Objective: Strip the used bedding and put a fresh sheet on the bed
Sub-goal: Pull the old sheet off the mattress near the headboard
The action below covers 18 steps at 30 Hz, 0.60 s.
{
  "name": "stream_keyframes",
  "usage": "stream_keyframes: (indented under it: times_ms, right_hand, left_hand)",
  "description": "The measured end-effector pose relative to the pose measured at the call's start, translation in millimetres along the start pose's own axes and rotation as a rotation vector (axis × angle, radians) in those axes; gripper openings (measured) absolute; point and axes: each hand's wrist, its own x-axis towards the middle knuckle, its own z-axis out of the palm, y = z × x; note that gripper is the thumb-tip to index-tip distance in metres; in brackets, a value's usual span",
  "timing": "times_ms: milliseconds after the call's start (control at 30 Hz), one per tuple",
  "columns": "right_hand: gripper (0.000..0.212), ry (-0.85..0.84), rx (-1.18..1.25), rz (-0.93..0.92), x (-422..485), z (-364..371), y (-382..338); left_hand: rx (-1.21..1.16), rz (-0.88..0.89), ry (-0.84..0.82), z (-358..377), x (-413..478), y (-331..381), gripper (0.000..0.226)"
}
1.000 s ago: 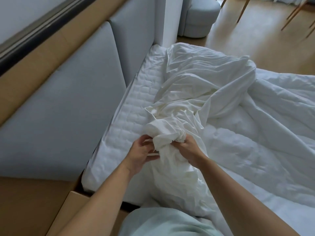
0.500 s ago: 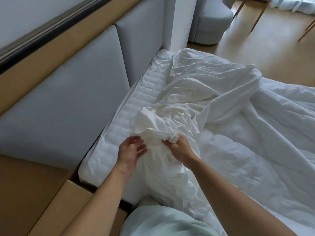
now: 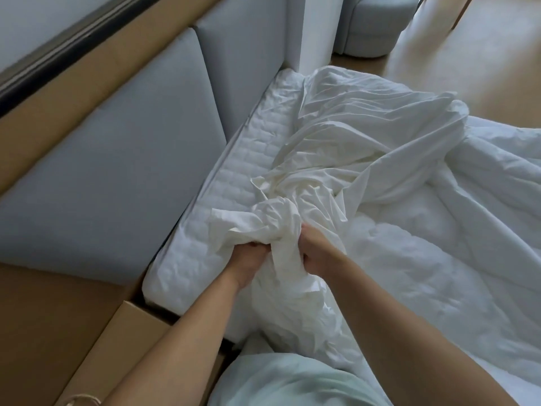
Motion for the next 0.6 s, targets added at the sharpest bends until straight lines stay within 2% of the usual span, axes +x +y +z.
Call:
stream_keyframes:
  times_ms: [67,133,200,267,333,467,500,567,600]
  right_hand:
    - [0.010,0.223,-0.214,-0.062,9.9,6.9,9.0]
    - [0.027,0.415,-0.421,-0.132,15.4,11.1,14.1]
    - [0.049,0.507,-0.605,-0.219,17.3,12.0,21.0]
    - [0.057,0.550,-0.737,-0.235,16.2,4.7,35.5]
    - [0.056,0.572,-0.857,-0.194,12.2,-15.8,59.4]
    - [0.047,0.478,-1.213,0.112,0.6,-53.2,98.8]
    - [0.043,0.442,-1.260,0.133,2.2,-53.1,94.1]
    - [0.037,0.462,-1.217,-0.009,10.0,-41.6,64.7]
    - [0.042,0.475,-1.082,-0.108,13.9,-32.4,43.7]
  left_hand:
    - [0.034,0.009,0.019,-4.2,4.0,-1.9,0.021]
    - [0.030,0.007,0.018,-15.1,5.9,-2.4,0.022]
    - [-0.011,-0.018,0.021,-27.3,6.8,1.4,0.025]
    - [-0.073,-0.055,0.026,-39.3,8.0,4.7,0.033]
    - [-0.095,-0.073,0.005,-48.1,7.9,5.0,0.038]
    - [0.039,-0.080,-0.065,-44.6,-1.1,-6.1,0.042]
    - [0.079,-0.069,-0.090,-42.1,-4.1,-7.7,0.043]
    - [0.189,-0.053,-0.161,-41.7,-7.0,-6.6,0.046]
    - [0.272,-0.045,-0.192,-43.9,-6.5,-3.7,0.048]
